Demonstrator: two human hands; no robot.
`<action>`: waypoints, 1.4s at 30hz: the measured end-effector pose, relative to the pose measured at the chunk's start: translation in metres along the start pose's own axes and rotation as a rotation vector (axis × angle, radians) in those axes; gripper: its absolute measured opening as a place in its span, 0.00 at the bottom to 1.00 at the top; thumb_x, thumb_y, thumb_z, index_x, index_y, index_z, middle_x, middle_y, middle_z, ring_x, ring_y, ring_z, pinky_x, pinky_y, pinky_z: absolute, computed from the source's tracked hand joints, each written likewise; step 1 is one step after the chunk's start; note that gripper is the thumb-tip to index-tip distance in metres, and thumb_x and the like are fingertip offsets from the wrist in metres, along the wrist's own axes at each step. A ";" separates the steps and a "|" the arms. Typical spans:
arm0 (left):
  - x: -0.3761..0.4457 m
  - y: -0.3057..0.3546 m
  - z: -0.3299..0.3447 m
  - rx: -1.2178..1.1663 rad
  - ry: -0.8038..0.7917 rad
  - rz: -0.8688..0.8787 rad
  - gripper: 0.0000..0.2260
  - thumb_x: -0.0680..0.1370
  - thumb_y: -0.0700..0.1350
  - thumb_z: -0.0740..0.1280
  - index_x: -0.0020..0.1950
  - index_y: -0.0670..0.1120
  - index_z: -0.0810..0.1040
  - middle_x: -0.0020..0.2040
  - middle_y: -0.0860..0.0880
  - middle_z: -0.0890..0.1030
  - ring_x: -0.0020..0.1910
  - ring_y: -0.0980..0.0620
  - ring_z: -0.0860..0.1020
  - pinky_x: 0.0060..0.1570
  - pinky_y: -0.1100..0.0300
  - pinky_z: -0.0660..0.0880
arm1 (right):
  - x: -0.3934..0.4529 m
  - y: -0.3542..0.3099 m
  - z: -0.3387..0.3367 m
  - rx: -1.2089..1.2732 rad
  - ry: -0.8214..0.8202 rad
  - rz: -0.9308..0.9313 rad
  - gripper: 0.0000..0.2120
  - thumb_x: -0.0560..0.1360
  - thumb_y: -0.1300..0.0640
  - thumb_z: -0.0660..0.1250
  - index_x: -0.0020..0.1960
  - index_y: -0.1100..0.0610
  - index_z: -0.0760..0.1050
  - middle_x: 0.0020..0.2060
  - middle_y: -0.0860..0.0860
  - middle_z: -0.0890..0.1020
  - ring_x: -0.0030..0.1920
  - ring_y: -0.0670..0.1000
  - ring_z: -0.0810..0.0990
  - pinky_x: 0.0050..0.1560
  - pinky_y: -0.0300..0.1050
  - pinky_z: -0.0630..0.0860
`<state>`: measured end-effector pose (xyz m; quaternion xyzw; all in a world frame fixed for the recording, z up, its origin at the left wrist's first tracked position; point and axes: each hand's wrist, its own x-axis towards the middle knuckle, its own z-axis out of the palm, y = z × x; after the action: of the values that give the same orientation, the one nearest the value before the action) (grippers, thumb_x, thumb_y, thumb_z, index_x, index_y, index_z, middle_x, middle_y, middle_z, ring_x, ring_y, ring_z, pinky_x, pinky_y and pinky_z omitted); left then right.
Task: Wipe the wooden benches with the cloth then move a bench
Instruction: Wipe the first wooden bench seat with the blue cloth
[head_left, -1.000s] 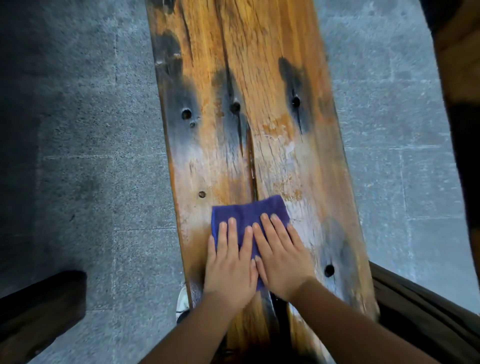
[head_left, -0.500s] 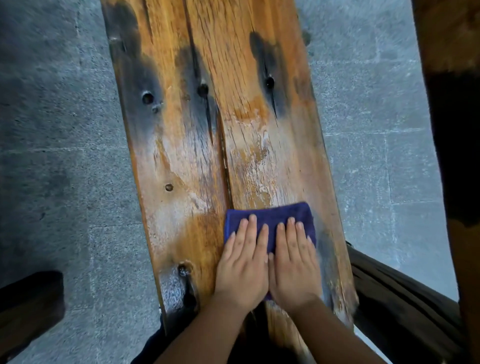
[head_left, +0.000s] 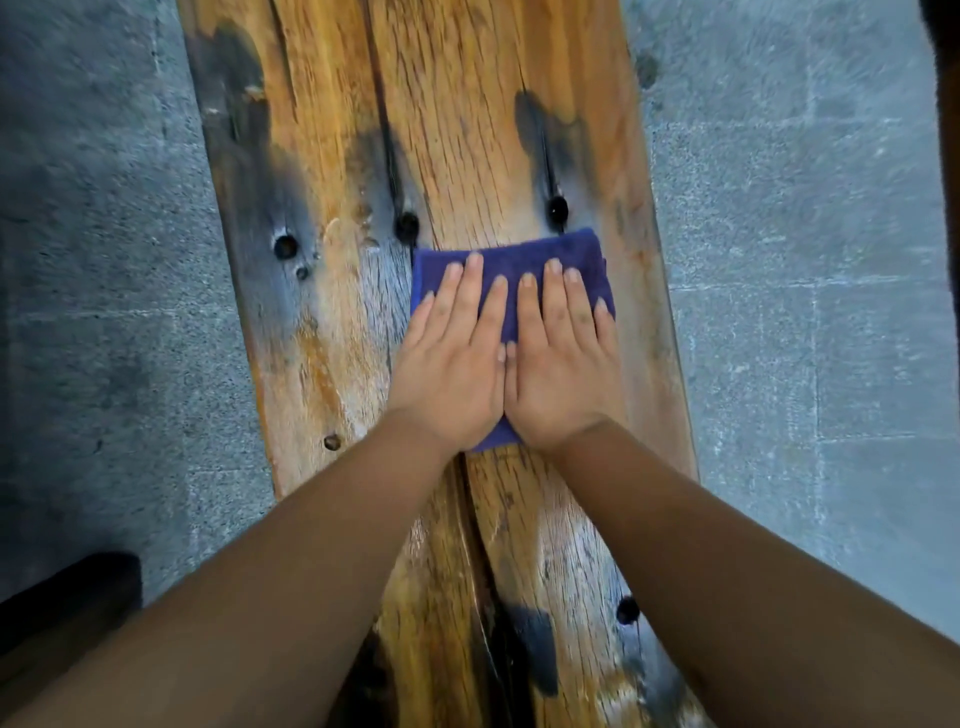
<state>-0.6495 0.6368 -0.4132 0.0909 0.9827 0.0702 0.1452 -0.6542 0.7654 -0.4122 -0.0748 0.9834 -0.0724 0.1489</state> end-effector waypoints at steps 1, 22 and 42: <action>0.016 -0.006 -0.005 -0.004 0.015 0.006 0.27 0.82 0.53 0.44 0.80 0.43 0.49 0.80 0.42 0.46 0.79 0.44 0.46 0.76 0.49 0.48 | 0.016 -0.001 -0.004 0.003 0.005 0.004 0.31 0.80 0.46 0.43 0.79 0.58 0.47 0.79 0.57 0.50 0.79 0.55 0.47 0.75 0.52 0.40; 0.183 -0.062 -0.067 -0.037 0.104 0.019 0.26 0.83 0.52 0.47 0.79 0.44 0.53 0.80 0.43 0.50 0.79 0.44 0.48 0.76 0.50 0.50 | 0.194 -0.008 -0.057 0.008 0.061 0.022 0.31 0.80 0.46 0.45 0.79 0.56 0.49 0.80 0.54 0.50 0.79 0.52 0.47 0.76 0.52 0.44; 0.184 -0.067 -0.052 -0.047 0.103 0.036 0.27 0.83 0.53 0.45 0.79 0.44 0.49 0.81 0.44 0.48 0.79 0.46 0.46 0.77 0.50 0.48 | 0.190 -0.014 -0.060 -0.001 0.096 0.059 0.32 0.78 0.45 0.42 0.79 0.56 0.55 0.79 0.54 0.55 0.78 0.53 0.52 0.75 0.49 0.42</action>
<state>-0.8490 0.6025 -0.4248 0.1012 0.9852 0.1001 0.0955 -0.8508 0.7271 -0.4066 -0.0423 0.9912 -0.0711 0.1034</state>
